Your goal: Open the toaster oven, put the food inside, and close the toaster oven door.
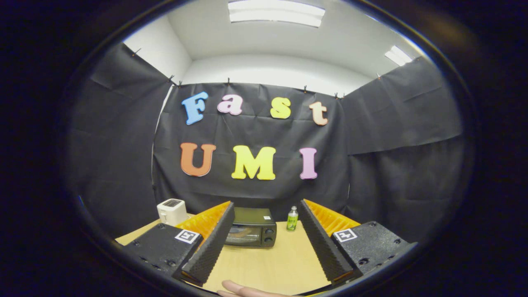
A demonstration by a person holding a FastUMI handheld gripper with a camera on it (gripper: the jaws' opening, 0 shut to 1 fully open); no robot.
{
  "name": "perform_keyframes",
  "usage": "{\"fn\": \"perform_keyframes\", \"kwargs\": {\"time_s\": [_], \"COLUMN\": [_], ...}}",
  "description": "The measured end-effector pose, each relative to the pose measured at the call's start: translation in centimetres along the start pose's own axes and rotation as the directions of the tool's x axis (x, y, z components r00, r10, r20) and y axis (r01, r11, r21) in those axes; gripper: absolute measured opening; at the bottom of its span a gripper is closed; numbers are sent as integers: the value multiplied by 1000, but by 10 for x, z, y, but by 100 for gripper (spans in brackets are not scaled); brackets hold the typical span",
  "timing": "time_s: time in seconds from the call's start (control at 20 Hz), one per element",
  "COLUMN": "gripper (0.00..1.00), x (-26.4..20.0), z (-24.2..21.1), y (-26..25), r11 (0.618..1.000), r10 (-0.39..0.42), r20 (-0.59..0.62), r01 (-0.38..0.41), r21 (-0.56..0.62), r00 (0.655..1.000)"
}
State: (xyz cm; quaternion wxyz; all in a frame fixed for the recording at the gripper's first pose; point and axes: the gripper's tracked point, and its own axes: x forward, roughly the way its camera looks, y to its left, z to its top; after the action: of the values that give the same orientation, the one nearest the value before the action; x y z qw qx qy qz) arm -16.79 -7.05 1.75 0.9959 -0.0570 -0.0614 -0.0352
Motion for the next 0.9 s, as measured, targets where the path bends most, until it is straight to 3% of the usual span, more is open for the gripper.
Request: {"fn": "perform_keyframes", "kwargs": {"time_s": [0.3,0.6,0.9], "gripper": [100,100,100], "x": [-1,13,17], "z": [15,-8,-16], "y": [18,17,23], "r11": [999,999,997], "r10": [29,35,66], "r20": [40,-88,-138], "r01": [-28,-33,-58], "r21": [-34,19,56], "r00": [999,995,988]}}
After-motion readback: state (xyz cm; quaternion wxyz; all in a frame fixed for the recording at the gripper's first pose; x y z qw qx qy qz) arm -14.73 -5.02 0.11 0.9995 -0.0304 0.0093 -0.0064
